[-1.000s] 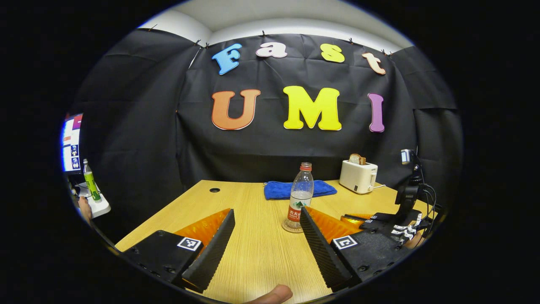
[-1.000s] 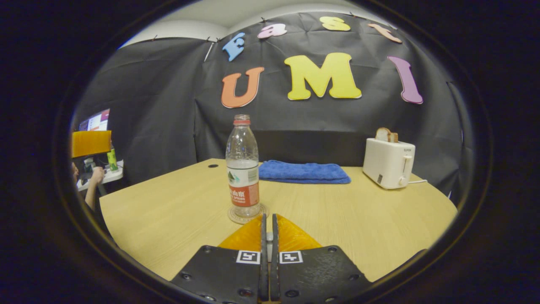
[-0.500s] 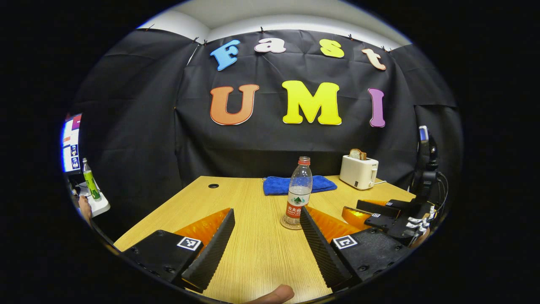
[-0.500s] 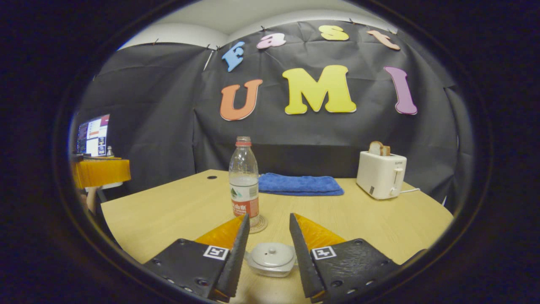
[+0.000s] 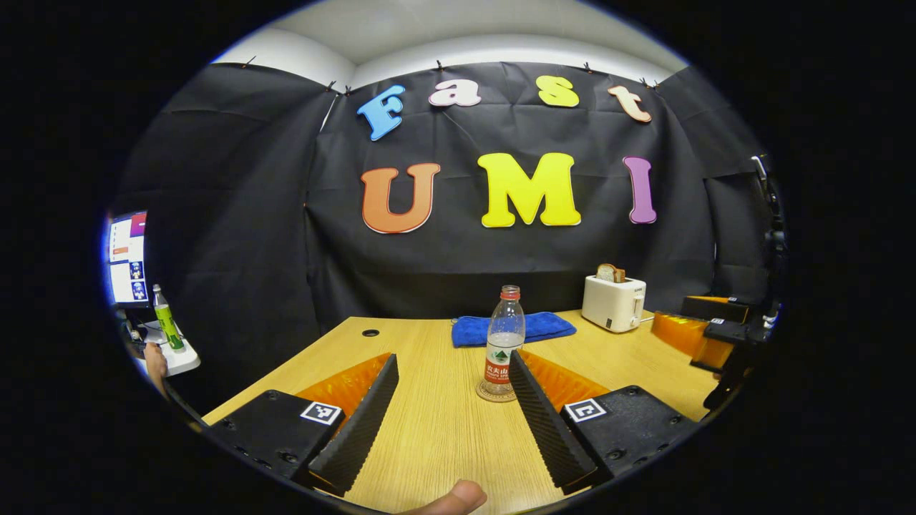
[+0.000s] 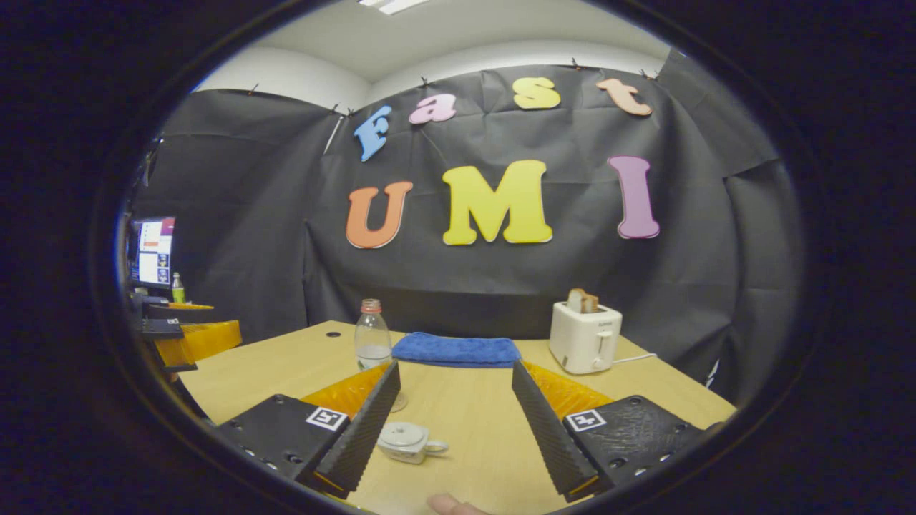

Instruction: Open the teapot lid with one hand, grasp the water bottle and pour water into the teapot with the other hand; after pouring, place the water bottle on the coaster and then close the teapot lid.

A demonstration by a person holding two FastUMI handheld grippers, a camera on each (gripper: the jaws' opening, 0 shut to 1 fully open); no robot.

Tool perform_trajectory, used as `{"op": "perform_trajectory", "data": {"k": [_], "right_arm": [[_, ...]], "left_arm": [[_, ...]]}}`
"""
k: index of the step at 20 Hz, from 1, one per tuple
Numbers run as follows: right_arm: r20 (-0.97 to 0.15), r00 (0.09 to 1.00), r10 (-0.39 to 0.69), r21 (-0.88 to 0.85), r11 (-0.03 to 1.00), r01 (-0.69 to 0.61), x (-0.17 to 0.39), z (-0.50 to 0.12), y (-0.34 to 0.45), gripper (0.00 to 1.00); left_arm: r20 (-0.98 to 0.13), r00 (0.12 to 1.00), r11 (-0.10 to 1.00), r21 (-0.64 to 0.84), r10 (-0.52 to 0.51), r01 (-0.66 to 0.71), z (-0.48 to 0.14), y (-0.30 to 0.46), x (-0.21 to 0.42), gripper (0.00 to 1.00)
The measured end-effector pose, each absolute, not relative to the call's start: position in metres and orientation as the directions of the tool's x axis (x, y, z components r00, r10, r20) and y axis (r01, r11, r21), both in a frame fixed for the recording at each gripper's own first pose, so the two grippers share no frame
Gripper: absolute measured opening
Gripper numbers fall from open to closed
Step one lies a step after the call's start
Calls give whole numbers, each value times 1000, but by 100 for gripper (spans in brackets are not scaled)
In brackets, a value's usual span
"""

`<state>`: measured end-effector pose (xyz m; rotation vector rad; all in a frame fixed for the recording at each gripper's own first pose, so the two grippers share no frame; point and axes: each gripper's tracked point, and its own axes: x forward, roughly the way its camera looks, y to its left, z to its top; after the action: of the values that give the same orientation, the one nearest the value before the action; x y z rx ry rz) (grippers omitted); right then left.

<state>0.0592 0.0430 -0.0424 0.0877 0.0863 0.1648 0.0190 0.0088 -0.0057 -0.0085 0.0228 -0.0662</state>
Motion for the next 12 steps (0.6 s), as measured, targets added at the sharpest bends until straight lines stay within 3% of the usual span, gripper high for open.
{"op": "perform_trajectory", "data": {"k": [5,12], "right_arm": [[-82,996,37,58,998,-33,40,-41,-37,95],[-100,995,18,86,996,-9,32,-43,-65,95]], "left_arm": [[-7,999,1000,-2,-31,31,-1,3,14,97],[9,1000,1000,21,4,-4,4,2,8,98]]}}
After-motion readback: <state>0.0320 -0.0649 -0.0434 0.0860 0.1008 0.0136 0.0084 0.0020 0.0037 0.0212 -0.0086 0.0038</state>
